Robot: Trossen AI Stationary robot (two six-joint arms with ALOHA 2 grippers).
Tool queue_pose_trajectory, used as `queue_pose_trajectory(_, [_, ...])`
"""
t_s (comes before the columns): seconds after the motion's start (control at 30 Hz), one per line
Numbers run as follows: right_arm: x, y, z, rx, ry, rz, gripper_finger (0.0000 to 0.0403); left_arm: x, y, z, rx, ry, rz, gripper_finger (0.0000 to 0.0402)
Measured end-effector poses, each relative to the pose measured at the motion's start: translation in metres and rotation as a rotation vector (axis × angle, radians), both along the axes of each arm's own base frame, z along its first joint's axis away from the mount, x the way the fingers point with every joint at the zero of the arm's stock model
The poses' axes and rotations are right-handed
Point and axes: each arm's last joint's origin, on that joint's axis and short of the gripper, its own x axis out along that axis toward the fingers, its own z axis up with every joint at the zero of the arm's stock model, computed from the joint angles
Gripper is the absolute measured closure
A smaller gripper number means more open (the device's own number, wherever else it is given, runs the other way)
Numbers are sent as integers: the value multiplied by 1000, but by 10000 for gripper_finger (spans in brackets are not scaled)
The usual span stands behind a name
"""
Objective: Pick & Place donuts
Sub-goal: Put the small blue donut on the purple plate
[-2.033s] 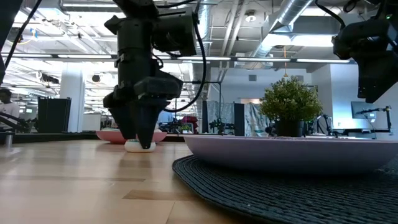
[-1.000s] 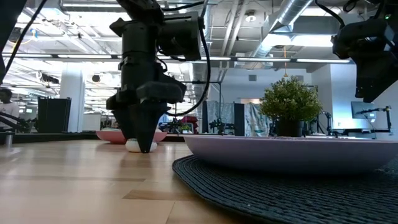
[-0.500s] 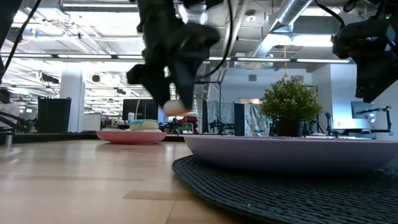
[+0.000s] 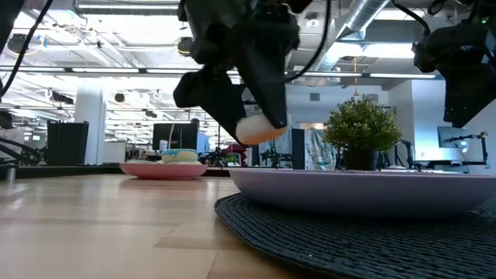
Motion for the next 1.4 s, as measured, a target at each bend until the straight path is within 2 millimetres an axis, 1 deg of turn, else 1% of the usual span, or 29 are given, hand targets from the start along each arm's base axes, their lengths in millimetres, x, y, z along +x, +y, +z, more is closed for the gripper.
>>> queue_pose_trajectory(0.13, [1, 0, 0, 4, -7, -5, 274, 5, -5, -5, 9, 30, -17, 169])
queue_pose_trajectory(0.37, [3, 1, 1, 21, -33, -30, 274, 3, -3, -7, 63, 49, -12, 169])
queue_pose_trajectory(0.7, [5, 1, 1, 33, -55, -44, 274, 3, -3, -7, 70, 55, -67, 169])
queue_pose_trajectory(0.87, [5, 1, 2, 36, -56, -54, 274, 3, -3, -7, 63, 52, -68, 169])
queue_pose_trajectory(1.03, [5, 2, 2, 38, -64, -39, 274, 5, -5, -6, 45, 33, -49, 169])
queue_pose_trajectory(1.17, [7, 3, 2, 34, -76, -2, 274, 6, -9, -4, 8, 2, 12, 170])
queue_pose_trajectory(1.4, [7, 3, 2, 17, -60, 96, 274, 7, -16, -3, -27, -26, 106, 196])
